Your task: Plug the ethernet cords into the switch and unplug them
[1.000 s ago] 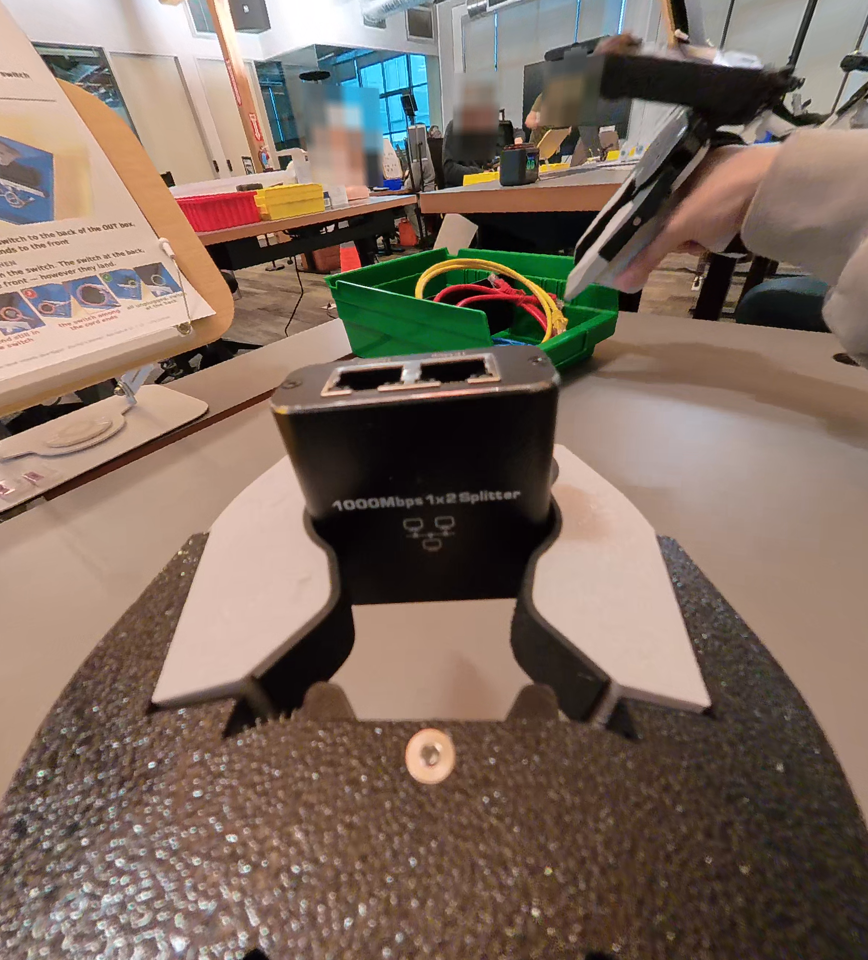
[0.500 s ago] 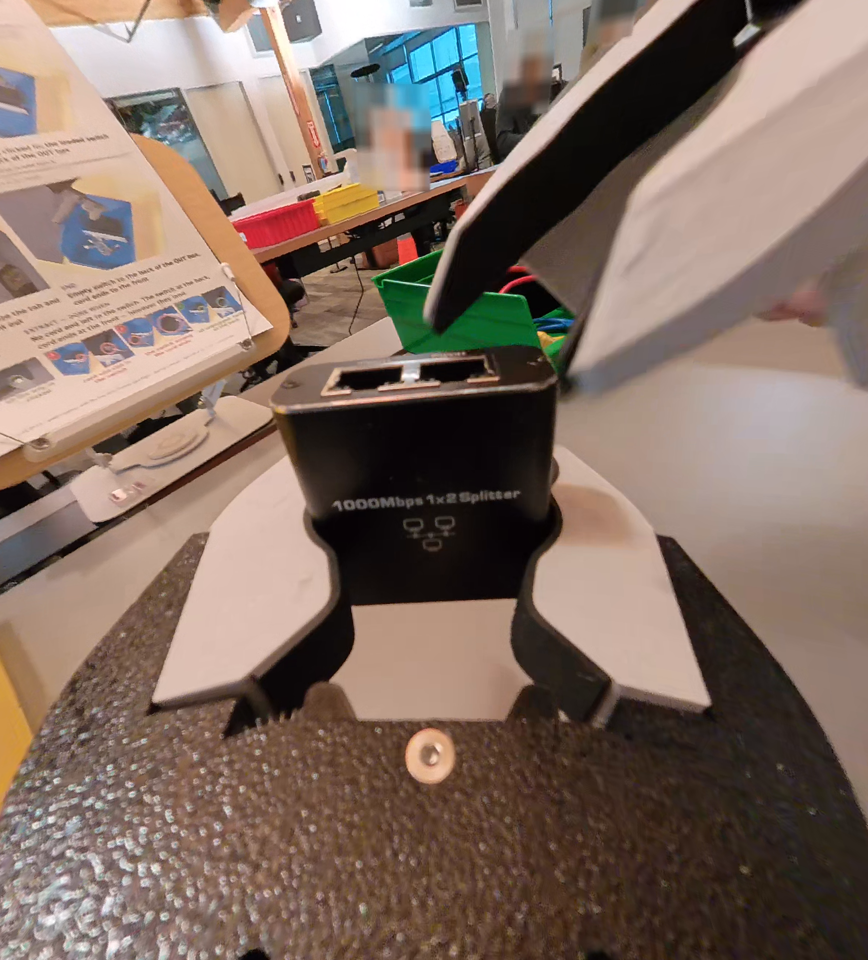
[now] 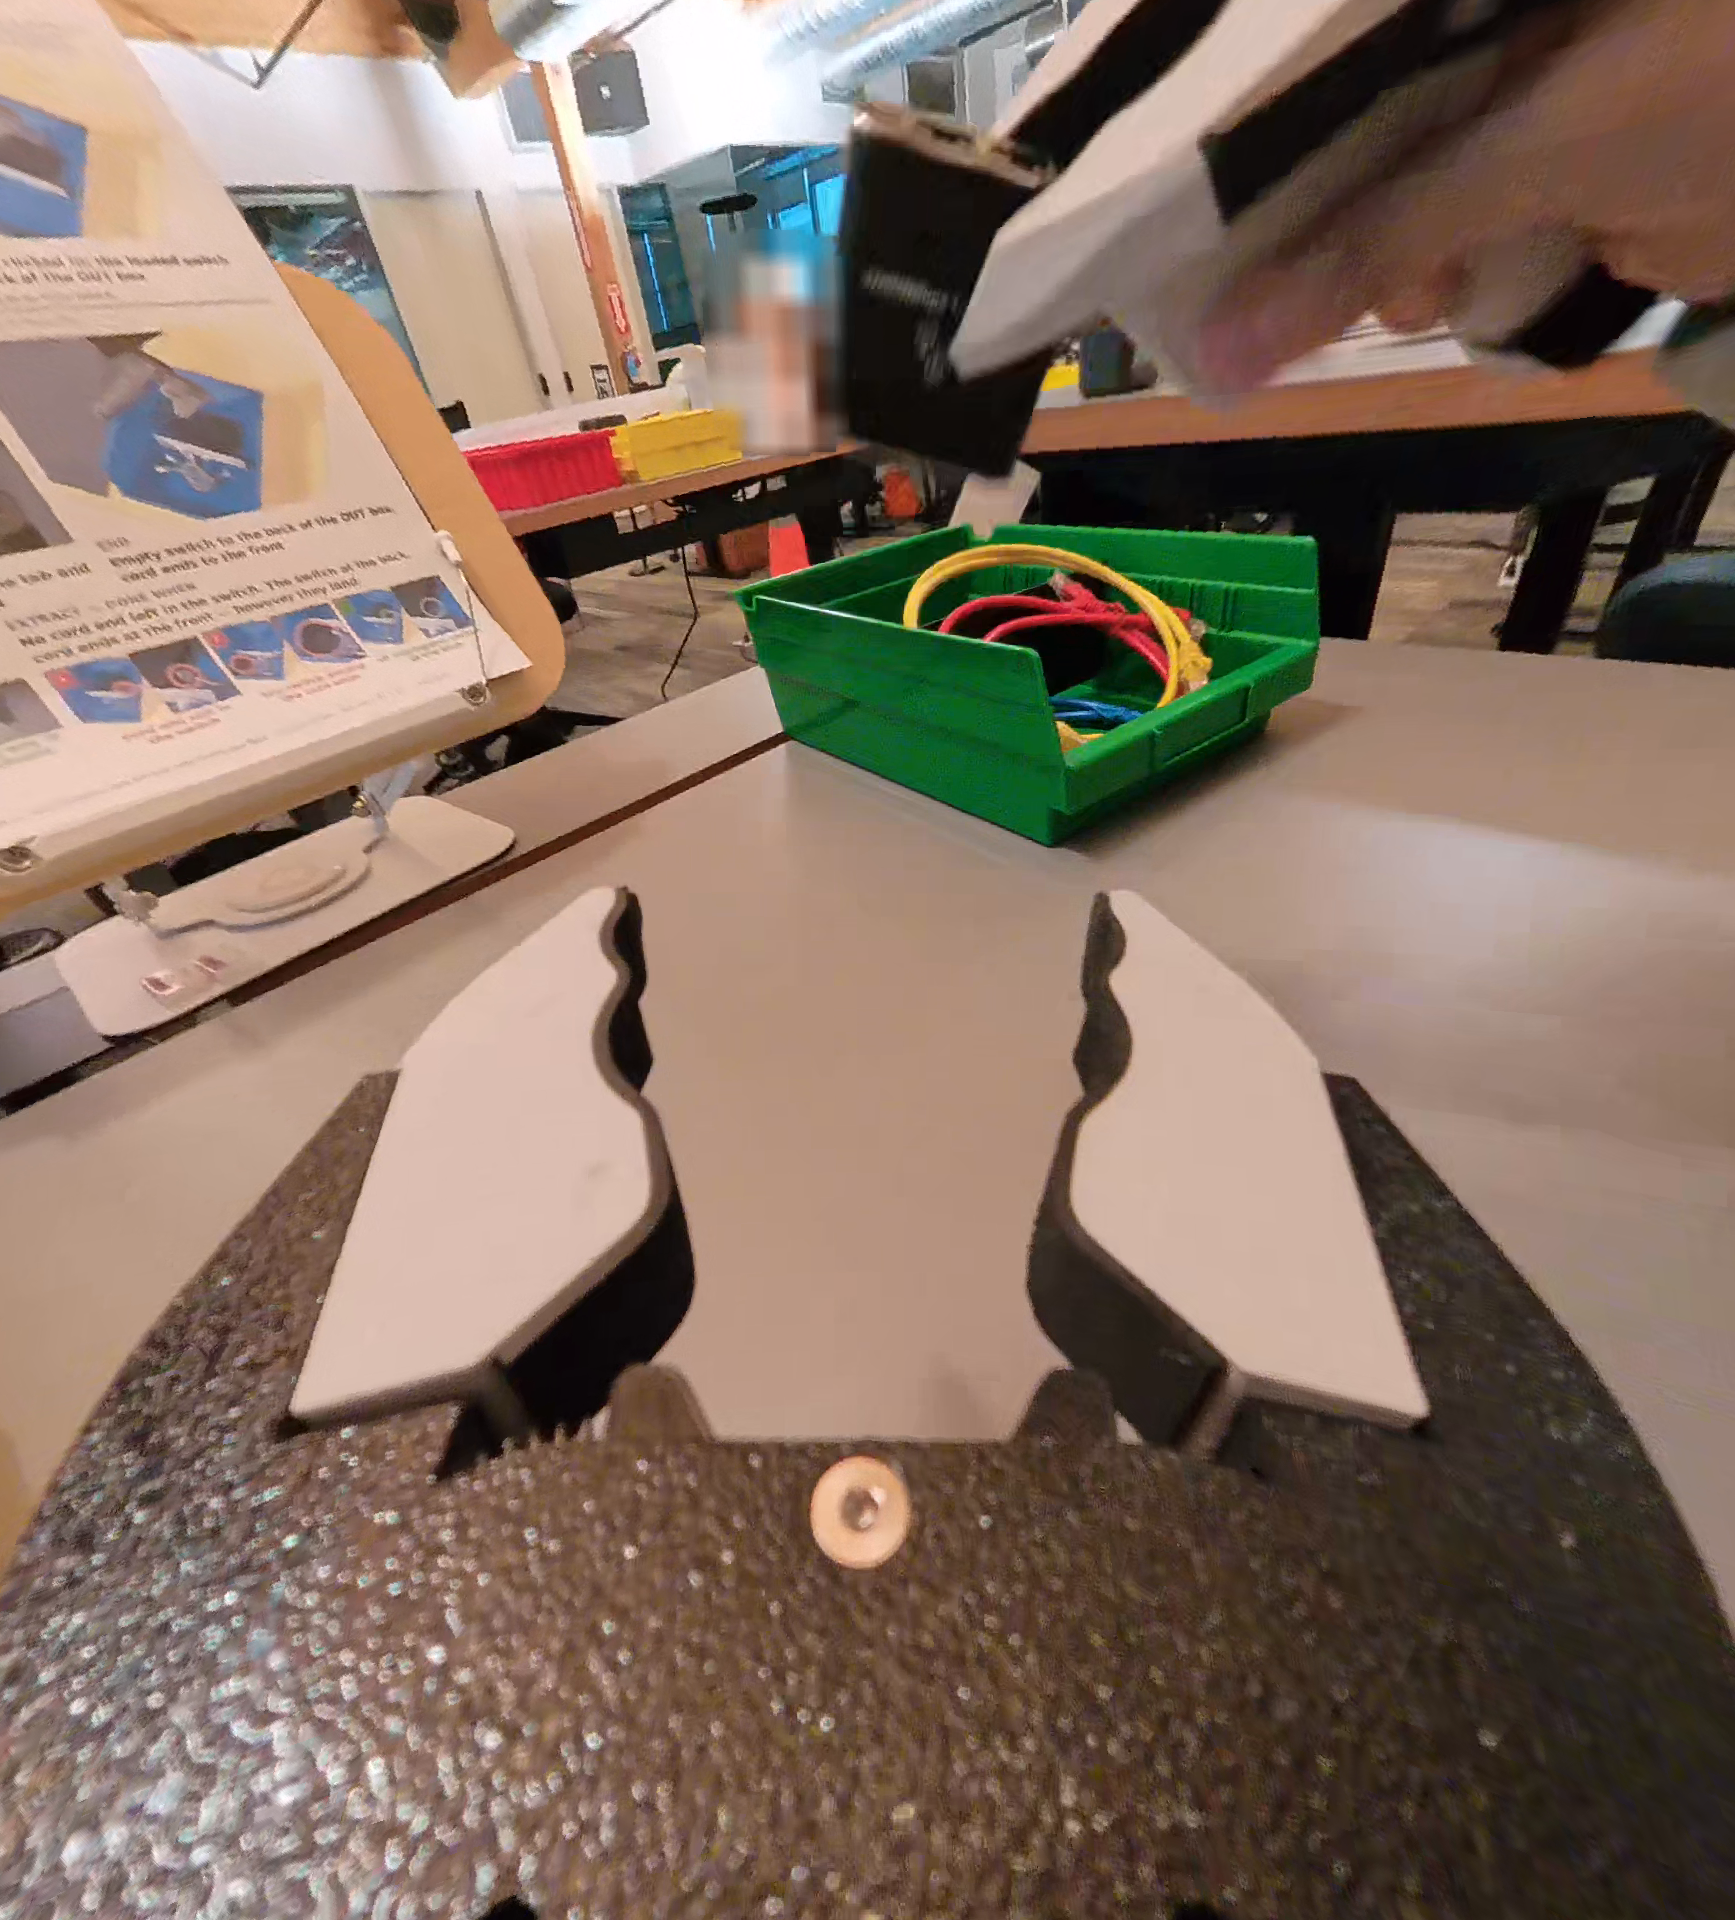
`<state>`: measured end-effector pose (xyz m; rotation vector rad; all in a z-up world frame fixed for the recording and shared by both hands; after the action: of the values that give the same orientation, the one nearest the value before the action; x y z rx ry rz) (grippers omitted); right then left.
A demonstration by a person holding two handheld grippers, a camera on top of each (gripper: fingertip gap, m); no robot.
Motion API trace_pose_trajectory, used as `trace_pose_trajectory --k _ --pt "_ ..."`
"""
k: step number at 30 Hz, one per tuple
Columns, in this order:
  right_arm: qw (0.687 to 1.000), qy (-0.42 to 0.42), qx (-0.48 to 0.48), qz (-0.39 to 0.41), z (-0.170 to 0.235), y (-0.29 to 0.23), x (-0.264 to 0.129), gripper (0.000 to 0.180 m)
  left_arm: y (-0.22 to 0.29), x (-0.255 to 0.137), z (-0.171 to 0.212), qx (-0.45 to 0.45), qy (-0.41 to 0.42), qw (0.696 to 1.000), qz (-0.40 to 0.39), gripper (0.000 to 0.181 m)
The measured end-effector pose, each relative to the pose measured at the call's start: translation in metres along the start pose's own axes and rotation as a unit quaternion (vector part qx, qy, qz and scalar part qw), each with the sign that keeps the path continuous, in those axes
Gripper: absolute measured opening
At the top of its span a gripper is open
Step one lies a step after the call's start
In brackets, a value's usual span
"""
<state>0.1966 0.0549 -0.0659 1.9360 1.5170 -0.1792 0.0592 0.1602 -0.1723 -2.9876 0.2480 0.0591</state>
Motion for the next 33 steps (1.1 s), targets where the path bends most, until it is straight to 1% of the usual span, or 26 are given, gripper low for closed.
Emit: trace_pose_trajectory --k 1,3,4,6,8,9,10,12,16,17,19,21,23,25,27,30,33 --pt "0.998 -0.028 0.000 0.049 0.011 0.035 -0.003 0.028 -0.001 0.000 0.001 -0.007 0.002 1.000 0.001 0.078" --pt "0.992 -0.089 0.026 0.080 0.039 0.098 0.001 0.027 -0.001 0.001 0.002 -0.010 0.005 1.000 0.006 0.074" --pt "0.989 -0.099 0.035 0.100 0.053 0.127 0.007 0.027 -0.001 0.001 0.003 -0.009 0.006 1.000 0.009 0.072" --pt "0.983 -0.125 0.070 0.111 0.083 0.175 0.022 0.028 0.002 0.003 0.006 -0.003 0.002 1.000 0.011 0.070" --pt "0.973 -0.152 0.139 0.108 0.112 0.208 0.038 0.028 0.004 0.005 0.009 0.007 -0.004 1.000 0.017 0.068" --pt "0.968 -0.152 0.164 0.112 0.122 0.221 0.045 0.028 0.005 0.006 0.011 0.009 -0.007 1.000 0.017 0.067" --pt "0.965 -0.148 0.183 0.112 0.131 0.230 0.052 0.027 0.006 0.007 0.012 0.009 -0.009 1.000 0.016 0.066" --pt "0.957 -0.126 0.247 0.086 0.146 0.242 0.069 0.027 0.006 0.009 0.015 0.003 -0.013 1.000 0.018 0.065" --pt "0.920 -0.023 0.390 0.027 0.161 0.256 0.091 0.027 0.007 0.011 0.022 -0.002 -0.023 1.000 0.021 0.063" --pt "0.909 -0.001 0.416 0.024 0.164 0.259 0.094 0.027 0.008 0.012 0.024 -0.004 -0.026 0.999 0.023 0.063" --pt "0.898 0.028 0.439 0.019 0.170 0.263 0.098 0.028 0.009 0.013 0.027 -0.006 -0.030 0.999 0.026 0.062" --pt "0.893 0.059 0.447 0.012 0.172 0.265 0.096 0.035 0.011 0.014 0.029 -0.009 -0.035 0.999 0.031 0.062" --pt "0.896 0.083 0.436 0.020 0.171 0.267 0.088 0.041 0.013 0.015 0.031 -0.009 -0.040 0.999 0.035 0.062" --pt "0.902 0.078 0.423 0.044 0.172 0.267 0.071 0.053 0.015 0.016 0.032 -0.008 -0.043 0.998 0.037 0.062" --pt "0.907 0.085 0.411 0.040 0.169 0.257 0.052 0.060 0.016 0.016 0.032 -0.010 -0.042 0.998 0.039 0.062" --pt "0.922 0.101 0.374 0.023 0.164 0.219 0.016 0.070 0.017 0.017 0.035 -0.009 -0.052 0.998 0.045 0.062" --pt "0.939 0.131 0.316 0.029 0.162 0.164 -0.023 0.078 0.020 0.021 0.039 -0.014 -0.068 0.996 0.056 0.063"
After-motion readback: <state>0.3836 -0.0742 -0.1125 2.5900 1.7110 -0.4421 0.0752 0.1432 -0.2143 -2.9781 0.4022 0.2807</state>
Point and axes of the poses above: each gripper's, where its closed fingertips meet, x out along the fingers, z out of its underside, y = z × x across the jaws, the point moved 6 cm from there along -x, back along the fingers, and after that the axes turned 2 degrees about -z, right-handed, at the moved point
